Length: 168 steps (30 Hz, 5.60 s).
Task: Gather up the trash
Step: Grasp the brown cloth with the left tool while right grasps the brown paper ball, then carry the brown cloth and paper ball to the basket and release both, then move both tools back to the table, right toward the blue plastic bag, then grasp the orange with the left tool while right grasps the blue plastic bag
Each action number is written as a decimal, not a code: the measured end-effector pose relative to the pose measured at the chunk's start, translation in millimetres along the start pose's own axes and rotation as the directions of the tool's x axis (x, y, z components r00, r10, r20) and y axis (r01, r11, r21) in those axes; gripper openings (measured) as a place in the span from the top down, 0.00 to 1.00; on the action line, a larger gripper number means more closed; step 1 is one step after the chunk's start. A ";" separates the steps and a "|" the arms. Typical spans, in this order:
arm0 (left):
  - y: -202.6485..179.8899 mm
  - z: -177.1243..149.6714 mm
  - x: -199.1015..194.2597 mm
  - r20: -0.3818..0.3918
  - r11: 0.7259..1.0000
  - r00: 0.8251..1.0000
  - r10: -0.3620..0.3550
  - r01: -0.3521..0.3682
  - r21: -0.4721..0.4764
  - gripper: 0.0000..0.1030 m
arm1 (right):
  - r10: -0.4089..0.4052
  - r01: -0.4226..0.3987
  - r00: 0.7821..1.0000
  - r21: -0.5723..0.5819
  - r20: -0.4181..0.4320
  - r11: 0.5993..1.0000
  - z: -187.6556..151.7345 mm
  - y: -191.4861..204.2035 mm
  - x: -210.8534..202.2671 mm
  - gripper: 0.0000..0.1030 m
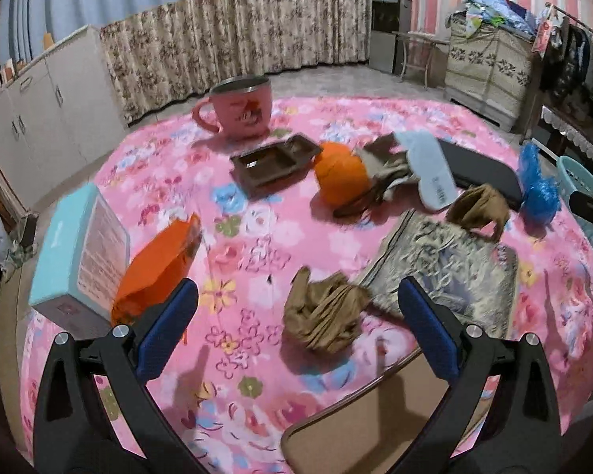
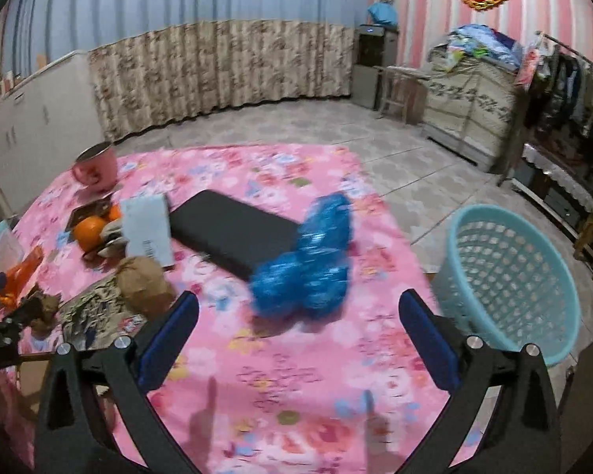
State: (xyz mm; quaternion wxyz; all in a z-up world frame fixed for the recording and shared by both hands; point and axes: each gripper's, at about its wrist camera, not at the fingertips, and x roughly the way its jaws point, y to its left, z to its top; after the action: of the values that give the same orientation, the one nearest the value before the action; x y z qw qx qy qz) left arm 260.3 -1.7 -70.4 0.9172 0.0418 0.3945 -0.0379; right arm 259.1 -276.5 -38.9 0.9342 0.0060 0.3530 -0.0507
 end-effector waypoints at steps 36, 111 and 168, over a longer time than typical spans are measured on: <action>21.6 54.5 6.0 0.064 0.993 0.998 -0.010 0.018 -0.118 0.54 | 0.278 -0.295 0.952 -0.153 -0.125 0.943 7.9 95.8 54.3 0.51; -203.5 123.8 2.2 0.127 0.988 0.983 -0.134 0.122 0.098 0.18 | -0.207 0.198 0.978 0.395 -0.020 0.897 3.7 -286.5 32.0 0.25; -21.3 75.3 84.8 -0.032 0.964 0.973 -0.227 0.220 -0.147 0.86 | -0.002 0.003 0.998 0.010 -0.056 1.000 25.8 -30.8 74.3 0.11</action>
State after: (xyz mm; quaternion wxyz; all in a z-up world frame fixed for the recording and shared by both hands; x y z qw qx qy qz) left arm 370.6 -34.0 -81.4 0.8978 -0.0679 0.4204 -0.1119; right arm 328.4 -315.1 -67.9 0.9238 0.0116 0.3789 -0.0534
